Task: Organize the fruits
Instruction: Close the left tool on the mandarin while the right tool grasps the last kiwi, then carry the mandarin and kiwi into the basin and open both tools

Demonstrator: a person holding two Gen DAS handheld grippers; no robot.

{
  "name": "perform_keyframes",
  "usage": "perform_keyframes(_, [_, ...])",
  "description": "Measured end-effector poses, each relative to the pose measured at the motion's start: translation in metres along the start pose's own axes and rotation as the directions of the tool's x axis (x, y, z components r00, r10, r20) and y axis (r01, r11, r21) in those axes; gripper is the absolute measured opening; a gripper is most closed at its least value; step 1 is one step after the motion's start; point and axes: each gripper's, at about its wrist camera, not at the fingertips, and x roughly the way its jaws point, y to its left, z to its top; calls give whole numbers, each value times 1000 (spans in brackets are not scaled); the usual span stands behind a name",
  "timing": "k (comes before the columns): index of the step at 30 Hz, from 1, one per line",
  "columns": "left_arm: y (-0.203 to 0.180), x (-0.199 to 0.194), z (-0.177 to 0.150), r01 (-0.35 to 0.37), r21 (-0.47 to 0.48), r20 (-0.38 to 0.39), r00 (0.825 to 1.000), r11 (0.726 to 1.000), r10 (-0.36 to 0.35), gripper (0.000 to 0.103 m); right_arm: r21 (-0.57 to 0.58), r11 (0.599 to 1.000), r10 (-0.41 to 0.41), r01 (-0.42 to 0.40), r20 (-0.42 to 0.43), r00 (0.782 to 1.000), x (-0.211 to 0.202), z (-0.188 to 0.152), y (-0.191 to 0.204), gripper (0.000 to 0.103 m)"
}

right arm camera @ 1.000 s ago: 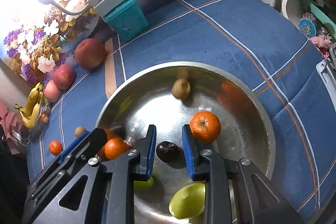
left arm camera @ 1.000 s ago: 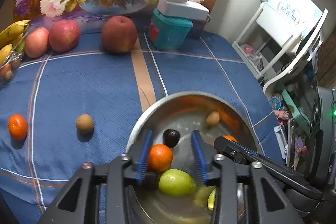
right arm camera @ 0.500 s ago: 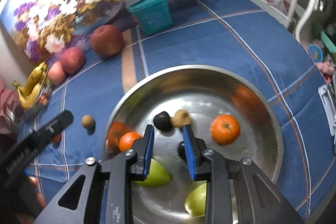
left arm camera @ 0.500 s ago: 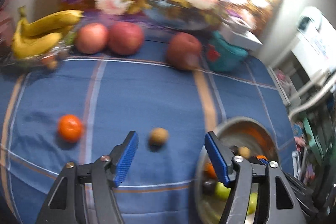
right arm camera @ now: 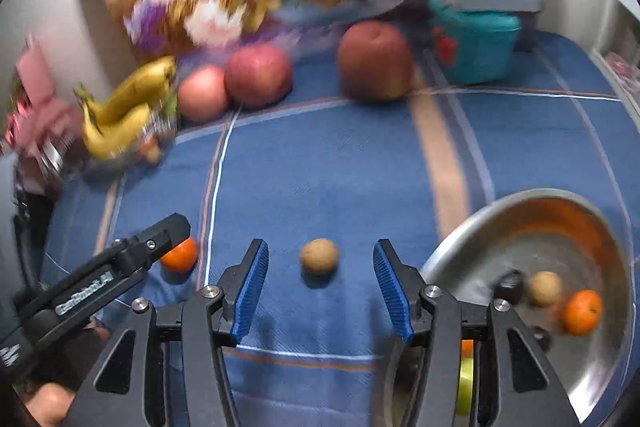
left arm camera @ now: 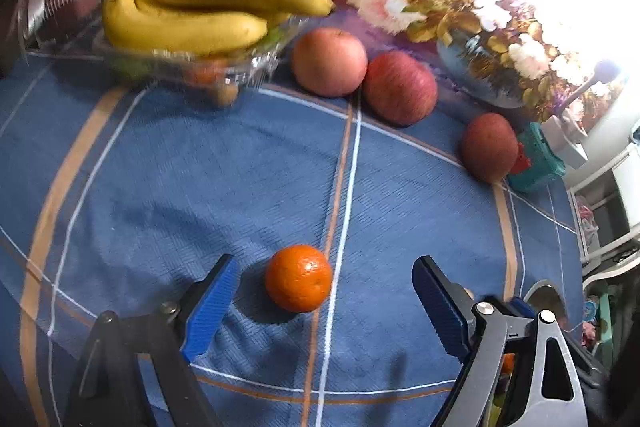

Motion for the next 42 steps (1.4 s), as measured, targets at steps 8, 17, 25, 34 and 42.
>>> perform_keyframes(8, [0, 19, -2, -16, 17, -39, 999, 1000, 16, 62, -22, 996, -85, 84, -41, 996, 36, -3, 4, 36])
perform_keyframes(17, [2, 18, -7, -29, -10, -41, 999, 1000, 29, 39, -8, 999, -34, 34, -18, 999, 23, -5, 2, 27])
perform_keyframes(25, [-29, -26, -23, 93, 14, -41, 995, 996, -92, 39, 37, 998, -58, 57, 18, 998, -38, -23, -24, 27])
perform_keyframes(34, [-109, -45, -70, 240, 152, -148, 965, 959, -218, 39, 191, 971, -151, 146, 13, 988, -84, -66, -92, 27])
perform_keyframes(42, [-167, -33, -115, 286, 242, -272, 937, 927, -218, 41, 308, 930, -208, 202, -13, 978, -97, -91, -149, 28])
